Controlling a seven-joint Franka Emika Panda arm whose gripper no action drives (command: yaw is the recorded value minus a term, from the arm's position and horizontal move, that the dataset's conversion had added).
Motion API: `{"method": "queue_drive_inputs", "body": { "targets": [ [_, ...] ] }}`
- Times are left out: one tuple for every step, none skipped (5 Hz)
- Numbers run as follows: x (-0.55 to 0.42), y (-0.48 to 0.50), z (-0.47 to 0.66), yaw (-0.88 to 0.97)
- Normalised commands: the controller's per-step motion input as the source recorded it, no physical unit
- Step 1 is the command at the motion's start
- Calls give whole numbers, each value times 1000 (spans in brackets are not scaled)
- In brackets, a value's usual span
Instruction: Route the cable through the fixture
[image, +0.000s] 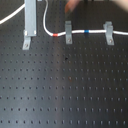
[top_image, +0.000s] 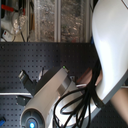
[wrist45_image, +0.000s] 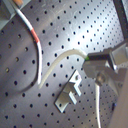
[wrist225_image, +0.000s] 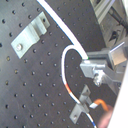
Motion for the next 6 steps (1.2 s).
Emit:
{"method": "queue_drive_inputs", "body": {
  "targets": [
    [1,-11,0,0],
    [-62,98,402,43],
    [-140,88,594,189],
    [-329,34,610,254],
    [-420,95,270,240],
    [-391,237,76,380]
  ]
}}
